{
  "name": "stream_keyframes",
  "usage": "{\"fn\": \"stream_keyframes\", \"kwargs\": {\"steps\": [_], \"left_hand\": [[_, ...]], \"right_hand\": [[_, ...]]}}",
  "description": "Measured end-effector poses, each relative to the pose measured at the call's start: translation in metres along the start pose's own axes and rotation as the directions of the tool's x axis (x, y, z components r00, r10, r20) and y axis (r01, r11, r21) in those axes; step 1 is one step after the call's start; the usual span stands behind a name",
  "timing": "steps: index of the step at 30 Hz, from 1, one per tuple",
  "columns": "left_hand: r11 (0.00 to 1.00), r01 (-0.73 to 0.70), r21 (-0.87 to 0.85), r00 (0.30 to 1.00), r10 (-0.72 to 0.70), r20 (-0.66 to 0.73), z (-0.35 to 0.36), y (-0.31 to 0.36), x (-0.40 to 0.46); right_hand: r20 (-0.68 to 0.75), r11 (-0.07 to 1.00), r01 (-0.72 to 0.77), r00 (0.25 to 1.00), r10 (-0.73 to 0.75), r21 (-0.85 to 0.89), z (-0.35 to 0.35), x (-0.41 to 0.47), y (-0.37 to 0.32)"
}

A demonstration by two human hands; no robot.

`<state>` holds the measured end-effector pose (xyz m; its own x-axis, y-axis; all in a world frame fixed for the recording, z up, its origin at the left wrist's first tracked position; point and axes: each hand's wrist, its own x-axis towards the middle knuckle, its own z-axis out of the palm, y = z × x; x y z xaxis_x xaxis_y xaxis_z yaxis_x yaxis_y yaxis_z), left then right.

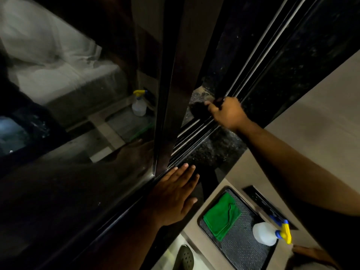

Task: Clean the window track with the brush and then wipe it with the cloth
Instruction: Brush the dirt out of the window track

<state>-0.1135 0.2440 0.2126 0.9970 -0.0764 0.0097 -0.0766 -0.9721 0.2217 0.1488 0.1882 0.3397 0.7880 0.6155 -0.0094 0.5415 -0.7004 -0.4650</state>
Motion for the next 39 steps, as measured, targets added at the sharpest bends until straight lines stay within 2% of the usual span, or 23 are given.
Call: {"fn": "stream_keyframes", "kwargs": {"steps": [2,4,5,7,8,10,11,13,14,16,17,20,22,24,25,27,28,29,31,32,34,37,39], "left_hand": [[1.0,-0.002,0.008,1.0,0.001,0.01,-0.001,0.0,0.0],[1.0,-0.009,0.01,1.0,0.008,0.021,0.0,0.0,0.0],[1.0,-0.009,0.012,1.0,0.009,0.021,0.001,0.0,0.0],[1.0,-0.001,0.02,1.0,0.001,0.01,0.0,0.0,0.0],[1.0,-0.001,0.018,1.0,0.001,0.007,-0.001,0.0,0.0],[1.0,-0.003,0.015,1.0,0.003,0.0,-0.001,0.0,0.0],[1.0,-0.001,0.014,1.0,0.001,-0.001,0.0,0.0,0.0],[1.0,-0.002,0.008,1.0,0.002,0.007,0.0,0.0,0.0],[1.0,-0.006,0.012,1.0,0.006,0.01,0.0,0.0,0.0],[1.0,-0.002,0.015,1.0,0.002,0.003,-0.002,0.001,0.0],[1.0,0.002,0.016,1.0,-0.002,-0.004,-0.003,0.001,0.0],[1.0,0.007,0.023,1.0,-0.006,-0.023,-0.006,0.002,-0.001],[1.0,0.001,0.023,0.999,0.0,-0.032,-0.005,0.002,-0.001],[1.0,-0.002,0.025,1.0,0.003,-0.024,-0.005,0.002,-0.001],[1.0,-0.002,0.023,1.0,0.002,-0.018,-0.005,0.001,-0.001],[1.0,0.001,0.009,1.0,-0.001,-0.003,-0.003,0.001,-0.002],[1.0,0.0,0.002,1.0,0.0,-0.003,-0.002,0.001,-0.001],[1.0,-0.001,-0.003,1.0,0.001,-0.005,-0.002,0.001,-0.001],[1.0,-0.001,-0.004,1.0,0.001,-0.014,-0.003,0.001,-0.001],[1.0,0.0,-0.002,1.0,0.0,-0.016,-0.003,0.001,-0.001],[1.0,0.0,0.001,1.0,0.0,-0.012,-0.003,0.002,-0.001],[1.0,-0.001,0.007,1.0,0.001,-0.021,-0.004,0.002,-0.001],[1.0,-0.005,0.005,0.999,0.005,-0.033,-0.004,0.001,-0.002]], "right_hand": [[0.185,0.911,-0.07,0.983,-0.008,0.406,0.009,-0.008,-0.007],[0.292,0.847,-0.159,0.957,0.005,0.507,0.005,-0.007,-0.007],[0.244,0.862,-0.167,0.968,0.053,0.479,-0.001,-0.003,-0.003],[-0.004,0.956,-0.145,0.989,0.151,0.256,-0.016,0.01,0.011],[-0.138,0.991,-0.129,0.982,0.131,0.025,-0.024,0.016,0.02],[-0.175,0.917,-0.082,0.984,0.014,-0.389,-0.031,0.022,0.021],[-0.11,0.889,-0.04,0.994,-0.012,-0.457,-0.028,0.021,0.014],[0.059,0.951,0.055,0.997,-0.039,-0.305,-0.014,0.011,-0.004],[0.136,0.995,0.072,0.989,-0.061,-0.075,-0.006,0.003,-0.012],[0.305,0.937,0.0,0.946,-0.114,0.35,0.009,-0.006,-0.024],[0.371,0.884,-0.066,0.92,-0.126,0.463,0.013,-0.009,-0.025],[0.299,0.839,-0.184,0.954,0.026,0.513,0.009,-0.01,-0.01],[0.053,0.915,-0.158,0.987,0.149,0.371,-0.003,-0.003,0.007],[-0.12,0.987,-0.081,0.991,0.064,-0.14,-0.02,0.005,0.02],[-0.103,0.926,-0.041,0.995,0.002,-0.376,-0.024,0.005,0.018],[-0.027,0.877,0.049,0.997,-0.071,-0.478,-0.019,-0.002,0.002],[0.025,0.926,0.101,0.995,-0.098,-0.365,-0.014,-0.011,-0.009],[0.087,0.986,0.12,0.99,-0.111,-0.112,-0.007,-0.022,-0.02],[0.273,0.909,0.026,0.95,-0.151,0.416,0.013,-0.04,-0.039],[0.348,0.832,-0.055,0.922,-0.169,0.551,0.022,-0.046,-0.044],[0.389,0.78,-0.164,0.915,-0.108,0.604,0.03,-0.049,-0.042],[0.107,0.919,-0.116,0.991,0.081,0.377,0.02,-0.035,-0.026],[-0.111,0.992,-0.032,0.994,0.019,-0.119,0.005,-0.021,-0.015]]}}
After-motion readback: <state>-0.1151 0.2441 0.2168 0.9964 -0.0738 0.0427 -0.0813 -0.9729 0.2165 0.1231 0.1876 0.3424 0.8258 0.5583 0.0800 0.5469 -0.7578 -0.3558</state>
